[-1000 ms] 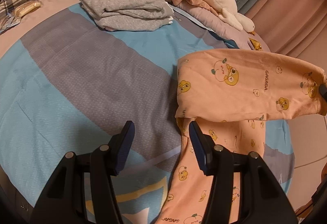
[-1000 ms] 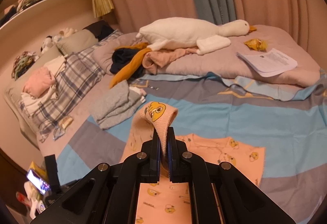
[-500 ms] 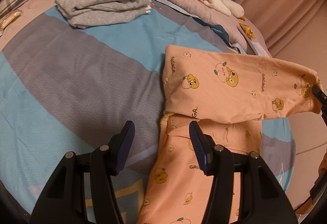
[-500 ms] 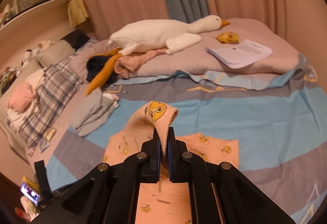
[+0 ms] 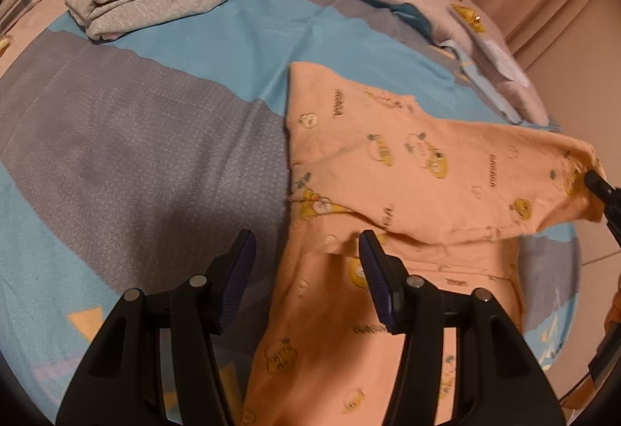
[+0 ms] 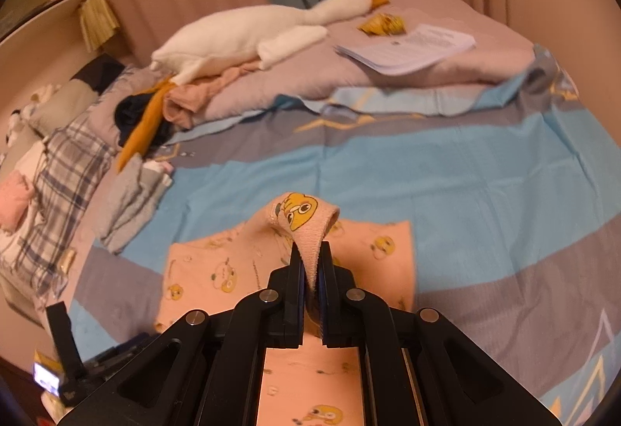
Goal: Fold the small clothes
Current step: 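Carry the hem over the body toward the collar with the right gripper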
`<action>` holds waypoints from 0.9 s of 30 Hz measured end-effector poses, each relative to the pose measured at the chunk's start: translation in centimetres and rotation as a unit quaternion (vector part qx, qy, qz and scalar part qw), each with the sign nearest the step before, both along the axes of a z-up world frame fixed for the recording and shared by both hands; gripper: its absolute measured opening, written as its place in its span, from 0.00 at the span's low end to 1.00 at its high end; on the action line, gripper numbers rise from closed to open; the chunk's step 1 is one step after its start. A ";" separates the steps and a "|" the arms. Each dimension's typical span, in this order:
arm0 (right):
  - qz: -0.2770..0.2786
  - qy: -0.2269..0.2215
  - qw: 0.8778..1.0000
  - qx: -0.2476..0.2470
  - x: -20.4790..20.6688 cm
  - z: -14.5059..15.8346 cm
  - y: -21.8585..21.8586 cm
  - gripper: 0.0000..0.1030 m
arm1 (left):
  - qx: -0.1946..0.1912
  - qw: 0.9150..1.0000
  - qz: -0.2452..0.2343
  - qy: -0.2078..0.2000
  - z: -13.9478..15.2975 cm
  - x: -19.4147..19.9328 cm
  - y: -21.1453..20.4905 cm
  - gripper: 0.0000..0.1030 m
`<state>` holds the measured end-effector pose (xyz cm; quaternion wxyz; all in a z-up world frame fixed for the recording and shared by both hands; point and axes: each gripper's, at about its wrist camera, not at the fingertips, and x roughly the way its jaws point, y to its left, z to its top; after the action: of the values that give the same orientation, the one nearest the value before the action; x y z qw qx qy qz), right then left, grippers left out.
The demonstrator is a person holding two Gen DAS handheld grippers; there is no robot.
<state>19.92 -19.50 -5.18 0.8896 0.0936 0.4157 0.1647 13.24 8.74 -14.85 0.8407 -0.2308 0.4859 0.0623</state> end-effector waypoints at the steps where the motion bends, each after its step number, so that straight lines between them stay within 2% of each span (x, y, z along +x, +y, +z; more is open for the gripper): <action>1: -0.002 0.004 1.000 0.000 0.1 -0.3 -0.2 0.07 | 0.001 1.000 0.002 0.002 -0.3 0.2 0.1 0.53; 8: -0.017 0.038 0.999 0.004 0.9 -3.0 -1.7 0.07 | 0.012 1.000 0.027 -0.004 -1.3 0.7 0.9 0.47; 16: -0.031 0.061 0.998 0.003 1.4 -4.9 -2.9 0.07 | 0.011 0.999 0.048 -0.009 -1.4 0.7 2.1 0.45; 27: -0.041 0.105 0.994 -0.007 2.1 -8.7 -3.6 0.07 | 0.015 0.999 0.048 -0.008 -1.6 0.8 2.3 0.45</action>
<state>22.04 -23.06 -13.88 0.8476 0.1213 0.5039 0.1141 14.06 11.08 -16.42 0.8438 -0.2421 0.4665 0.1078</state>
